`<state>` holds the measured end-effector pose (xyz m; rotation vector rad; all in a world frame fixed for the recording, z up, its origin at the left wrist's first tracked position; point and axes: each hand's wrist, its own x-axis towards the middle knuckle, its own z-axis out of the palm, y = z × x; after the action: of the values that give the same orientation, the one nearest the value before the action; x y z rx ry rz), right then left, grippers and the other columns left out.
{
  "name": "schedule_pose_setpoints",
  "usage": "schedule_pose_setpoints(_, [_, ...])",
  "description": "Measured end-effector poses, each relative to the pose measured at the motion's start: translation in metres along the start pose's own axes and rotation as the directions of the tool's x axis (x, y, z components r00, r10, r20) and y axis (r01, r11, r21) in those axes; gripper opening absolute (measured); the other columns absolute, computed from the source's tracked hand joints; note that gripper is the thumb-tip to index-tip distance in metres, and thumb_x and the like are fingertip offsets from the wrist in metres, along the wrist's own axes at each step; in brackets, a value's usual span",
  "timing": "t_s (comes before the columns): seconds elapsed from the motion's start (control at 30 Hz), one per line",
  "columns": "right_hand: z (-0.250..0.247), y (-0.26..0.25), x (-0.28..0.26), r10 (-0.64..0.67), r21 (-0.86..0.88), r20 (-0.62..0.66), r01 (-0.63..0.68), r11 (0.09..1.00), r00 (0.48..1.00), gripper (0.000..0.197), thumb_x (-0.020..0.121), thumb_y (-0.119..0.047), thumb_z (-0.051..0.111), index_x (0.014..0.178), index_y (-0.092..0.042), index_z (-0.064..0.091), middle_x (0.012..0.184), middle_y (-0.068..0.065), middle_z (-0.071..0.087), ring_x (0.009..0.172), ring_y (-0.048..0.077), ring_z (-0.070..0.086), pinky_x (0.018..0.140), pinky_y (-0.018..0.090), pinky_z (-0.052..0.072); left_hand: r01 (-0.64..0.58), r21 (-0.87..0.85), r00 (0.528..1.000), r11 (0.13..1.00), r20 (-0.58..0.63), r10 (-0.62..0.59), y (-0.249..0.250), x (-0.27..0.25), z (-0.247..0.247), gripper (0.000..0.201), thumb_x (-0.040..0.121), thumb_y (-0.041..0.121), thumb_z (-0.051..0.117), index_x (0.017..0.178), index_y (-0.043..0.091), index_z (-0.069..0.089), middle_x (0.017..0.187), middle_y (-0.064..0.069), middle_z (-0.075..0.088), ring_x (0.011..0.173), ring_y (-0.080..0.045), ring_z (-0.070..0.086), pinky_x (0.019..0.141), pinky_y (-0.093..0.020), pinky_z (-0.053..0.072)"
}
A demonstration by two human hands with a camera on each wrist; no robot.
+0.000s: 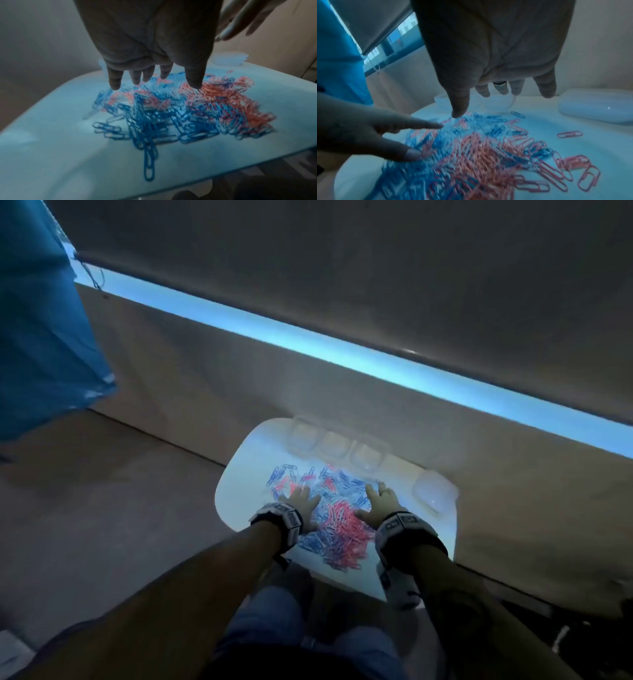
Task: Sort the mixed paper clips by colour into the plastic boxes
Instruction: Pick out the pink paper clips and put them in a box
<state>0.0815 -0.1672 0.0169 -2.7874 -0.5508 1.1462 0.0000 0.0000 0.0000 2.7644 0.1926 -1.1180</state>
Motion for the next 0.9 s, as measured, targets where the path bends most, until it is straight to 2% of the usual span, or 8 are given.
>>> schedule_pose_setpoints(0.07, [0.015,0.000,0.013,0.030,-0.018,-0.005,-0.030,0.999,1.000,0.083,0.090,-0.051,0.049,0.150,-0.020,0.001,0.157,0.009,-0.013,0.146,0.028,-0.006,0.114,0.051,0.020,0.013,0.001,0.999,1.000,-0.035,-0.013,0.002,0.010,0.006,0.078,0.092,0.054,0.042,0.151,0.023,0.002,0.158,-0.009,-0.008,0.146,-0.028,-0.002,0.110,-0.057,0.018])
schedule_pose_setpoints(0.2, [0.050,-0.002,0.030,0.077,0.011,-0.036,-0.077,0.997,0.996,0.102,0.079,-0.066,0.052,0.149,-0.024,-0.010,0.154,0.011,-0.024,0.143,0.033,-0.019,0.114,0.059,0.014,0.004,0.035,0.990,0.999,-0.141,0.002,-0.003,0.027,0.031,0.085,0.086,0.068,0.034,0.149,0.030,-0.007,0.156,-0.004,-0.020,0.144,-0.027,-0.014,0.109,-0.063,0.008])
schedule_pose_setpoints(0.33, [0.071,0.000,0.036,0.119,0.064,-0.007,-0.118,0.991,0.993,0.117,0.070,-0.073,0.054,0.148,-0.019,-0.015,0.153,0.018,-0.023,0.141,0.041,-0.020,0.116,0.053,-0.002,-0.037,0.057,0.990,0.998,-0.136,0.045,-0.014,0.038,0.043,0.089,0.083,0.073,0.032,0.147,0.032,-0.013,0.153,-0.002,-0.029,0.142,-0.027,-0.022,0.107,-0.067,0.001])
schedule_pose_setpoints(0.4, [0.075,-0.001,0.035,0.151,0.093,-0.015,-0.149,0.984,0.988,0.122,0.068,-0.072,0.058,0.147,-0.017,-0.016,0.152,0.018,-0.025,0.140,0.042,-0.021,0.115,0.052,-0.005,-0.048,0.056,0.988,0.997,-0.143,0.056,-0.017,0.041,0.047,0.089,0.082,0.074,0.029,0.147,0.032,-0.014,0.152,-0.002,-0.030,0.142,-0.027,-0.023,0.107,-0.067,0.000])
schedule_pose_setpoints(0.53, [0.077,-0.007,0.037,0.170,0.078,-0.036,-0.166,0.983,0.985,0.126,0.067,-0.065,0.066,0.147,-0.015,-0.020,0.151,0.020,-0.028,0.138,0.044,-0.023,0.114,0.052,-0.006,-0.035,0.068,0.983,0.997,-0.179,0.047,-0.021,0.040,0.051,0.087,0.083,0.074,0.027,0.147,0.031,-0.014,0.153,-0.002,-0.029,0.143,-0.025,-0.021,0.107,-0.066,0.001])
schedule_pose_setpoints(0.63, [0.083,-0.004,0.041,0.168,0.069,-0.041,-0.165,0.984,0.985,0.129,0.066,-0.067,0.065,0.145,-0.017,-0.023,0.150,0.019,-0.031,0.137,0.044,-0.026,0.115,0.056,-0.003,-0.046,0.074,0.977,0.996,-0.206,0.061,-0.021,0.043,0.053,0.087,0.083,0.072,0.028,0.148,0.030,-0.012,0.154,-0.004,-0.026,0.143,-0.026,-0.019,0.107,-0.067,0.005])
schedule_pose_setpoints(0.77, [0.081,0.002,0.037,0.133,0.081,-0.020,-0.131,0.988,0.991,0.123,0.068,-0.072,0.057,0.146,-0.020,-0.022,0.150,0.017,-0.032,0.139,0.042,-0.024,0.113,0.059,0.002,-0.048,0.071,0.961,0.996,-0.269,0.065,-0.019,0.044,0.059,0.086,0.085,0.070,0.029,0.149,0.028,-0.010,0.155,-0.005,-0.023,0.143,-0.026,-0.019,0.107,-0.067,0.004])
schedule_pose_setpoints(0.9, [0.068,0.010,0.028,0.078,0.002,-0.009,-0.078,0.997,0.997,0.113,0.069,-0.078,0.044,0.148,-0.022,-0.014,0.153,0.019,-0.023,0.143,0.040,-0.011,0.116,0.055,0.003,-0.071,0.067,0.944,0.995,-0.317,0.088,-0.019,0.046,0.066,0.084,0.086,0.069,0.027,0.149,0.027,-0.010,0.154,-0.003,-0.025,0.143,-0.025,-0.021,0.106,-0.067,-0.001])
